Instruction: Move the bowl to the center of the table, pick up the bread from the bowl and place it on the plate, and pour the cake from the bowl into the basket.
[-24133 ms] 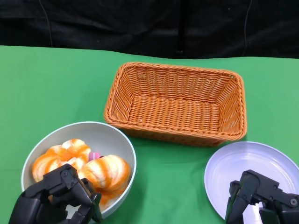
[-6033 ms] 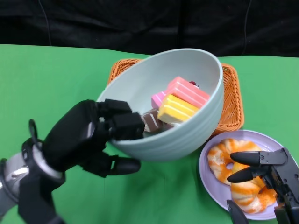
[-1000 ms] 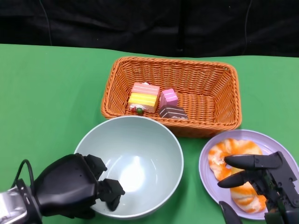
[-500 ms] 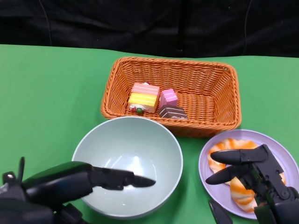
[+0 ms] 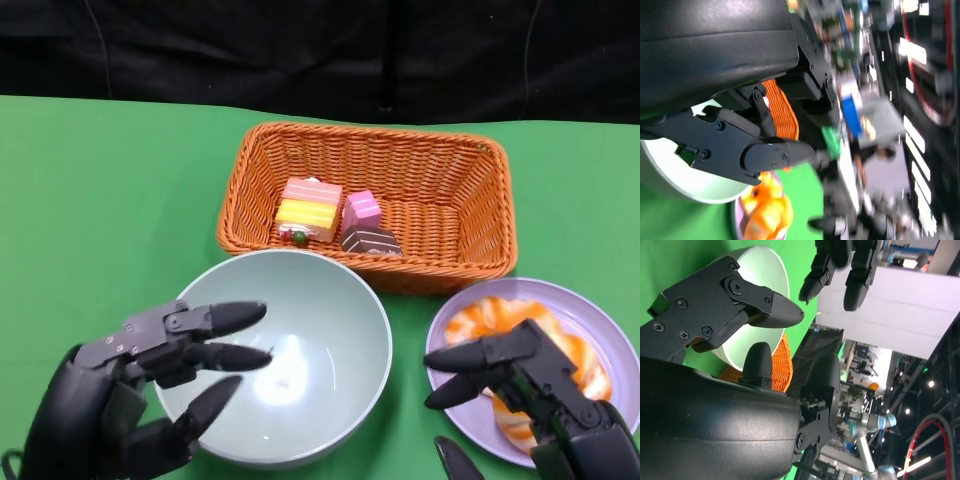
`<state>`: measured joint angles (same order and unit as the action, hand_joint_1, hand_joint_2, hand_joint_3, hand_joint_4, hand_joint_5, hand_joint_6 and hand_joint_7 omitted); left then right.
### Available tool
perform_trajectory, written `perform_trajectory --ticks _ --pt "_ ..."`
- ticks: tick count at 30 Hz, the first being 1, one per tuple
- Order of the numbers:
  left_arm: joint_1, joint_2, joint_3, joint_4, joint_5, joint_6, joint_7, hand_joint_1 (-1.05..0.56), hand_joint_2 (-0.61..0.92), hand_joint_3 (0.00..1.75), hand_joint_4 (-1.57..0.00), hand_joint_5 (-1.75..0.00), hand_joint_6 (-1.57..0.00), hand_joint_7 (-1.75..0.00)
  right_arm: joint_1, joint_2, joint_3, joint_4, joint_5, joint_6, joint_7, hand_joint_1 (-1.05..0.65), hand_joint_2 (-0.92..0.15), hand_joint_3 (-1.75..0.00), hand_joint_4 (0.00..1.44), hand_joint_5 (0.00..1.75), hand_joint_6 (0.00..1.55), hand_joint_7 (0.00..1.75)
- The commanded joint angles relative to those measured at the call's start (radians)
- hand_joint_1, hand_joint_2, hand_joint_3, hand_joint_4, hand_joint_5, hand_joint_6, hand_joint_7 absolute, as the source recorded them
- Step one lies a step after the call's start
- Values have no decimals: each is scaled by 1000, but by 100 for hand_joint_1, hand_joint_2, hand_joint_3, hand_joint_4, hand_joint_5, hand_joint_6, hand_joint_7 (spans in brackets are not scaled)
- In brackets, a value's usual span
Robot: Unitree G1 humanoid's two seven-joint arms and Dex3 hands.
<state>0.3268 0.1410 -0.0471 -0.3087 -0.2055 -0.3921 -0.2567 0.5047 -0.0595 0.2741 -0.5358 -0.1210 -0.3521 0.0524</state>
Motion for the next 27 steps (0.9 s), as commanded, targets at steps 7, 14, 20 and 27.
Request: perform_trajectory --ticks 7,14,20,27 --pt "50 -75 21 60 32 -135 27 -3 69 92 -77 -140 -76 -111 -26 1 -12 68 13 -113 -13 15 -37 -147 74 142 75 118" --pt "47 -89 9 116 35 -186 26 -6 58 112 -87 -166 -87 -136 -26 -3 -29 91 12 -155 -17 9 -18 -174 100 173 97 155" --pt "60 -85 0 135 4 -204 -2 -8 48 130 -89 -170 -86 -144 4 -4 -31 68 21 -138 -11 6 -19 -175 102 175 95 161" --pt "53 -84 5 168 -21 -243 -39 -11 46 132 -91 -166 -87 -145 11 -2 -31 84 15 -158 -14 9 -21 -175 100 175 91 163"
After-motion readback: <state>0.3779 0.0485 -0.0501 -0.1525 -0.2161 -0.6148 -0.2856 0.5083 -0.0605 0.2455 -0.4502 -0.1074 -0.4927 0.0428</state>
